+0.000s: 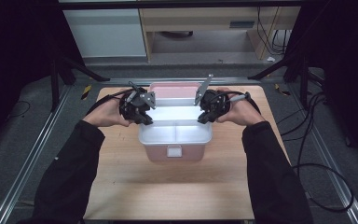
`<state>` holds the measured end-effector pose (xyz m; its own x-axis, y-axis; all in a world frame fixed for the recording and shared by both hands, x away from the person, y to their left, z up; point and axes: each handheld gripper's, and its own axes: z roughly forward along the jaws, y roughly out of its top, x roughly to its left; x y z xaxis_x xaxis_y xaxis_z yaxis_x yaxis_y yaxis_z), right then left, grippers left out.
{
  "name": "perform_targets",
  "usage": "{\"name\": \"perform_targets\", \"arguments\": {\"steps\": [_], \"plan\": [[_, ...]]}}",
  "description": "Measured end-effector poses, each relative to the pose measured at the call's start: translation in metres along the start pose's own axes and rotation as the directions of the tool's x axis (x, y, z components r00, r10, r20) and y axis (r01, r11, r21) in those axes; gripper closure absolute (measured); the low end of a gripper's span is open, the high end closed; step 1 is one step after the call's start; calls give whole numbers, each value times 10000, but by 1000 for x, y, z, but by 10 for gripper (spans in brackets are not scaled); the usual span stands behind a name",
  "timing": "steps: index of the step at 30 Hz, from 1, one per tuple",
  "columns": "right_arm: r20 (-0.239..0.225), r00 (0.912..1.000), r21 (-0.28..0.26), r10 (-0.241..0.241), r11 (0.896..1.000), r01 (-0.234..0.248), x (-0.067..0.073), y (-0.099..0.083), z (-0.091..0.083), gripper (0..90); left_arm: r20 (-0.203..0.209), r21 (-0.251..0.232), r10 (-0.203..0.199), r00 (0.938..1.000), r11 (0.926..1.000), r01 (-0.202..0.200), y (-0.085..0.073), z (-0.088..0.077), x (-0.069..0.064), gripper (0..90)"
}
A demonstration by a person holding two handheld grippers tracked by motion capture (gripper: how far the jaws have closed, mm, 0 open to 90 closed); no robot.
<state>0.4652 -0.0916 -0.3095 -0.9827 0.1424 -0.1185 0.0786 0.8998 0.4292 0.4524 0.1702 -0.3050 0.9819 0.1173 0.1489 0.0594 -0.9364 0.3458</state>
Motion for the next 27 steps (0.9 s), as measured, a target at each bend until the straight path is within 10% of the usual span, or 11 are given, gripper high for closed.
{"name": "perform_targets", "arguments": {"steps": [14, 27], "plan": [[-119, 9974, -355, -705, 9969, 701, 80, 0, -16, 896, 425, -125, 145, 9990, 9998, -140, -13, -21, -65, 863], [-920, 9894, -209, -1121, 9936, 1107, 133, -15, -1, 896, 950, 335, 432, 9945, 9984, -466, -20, 0, -132, 890]]}}
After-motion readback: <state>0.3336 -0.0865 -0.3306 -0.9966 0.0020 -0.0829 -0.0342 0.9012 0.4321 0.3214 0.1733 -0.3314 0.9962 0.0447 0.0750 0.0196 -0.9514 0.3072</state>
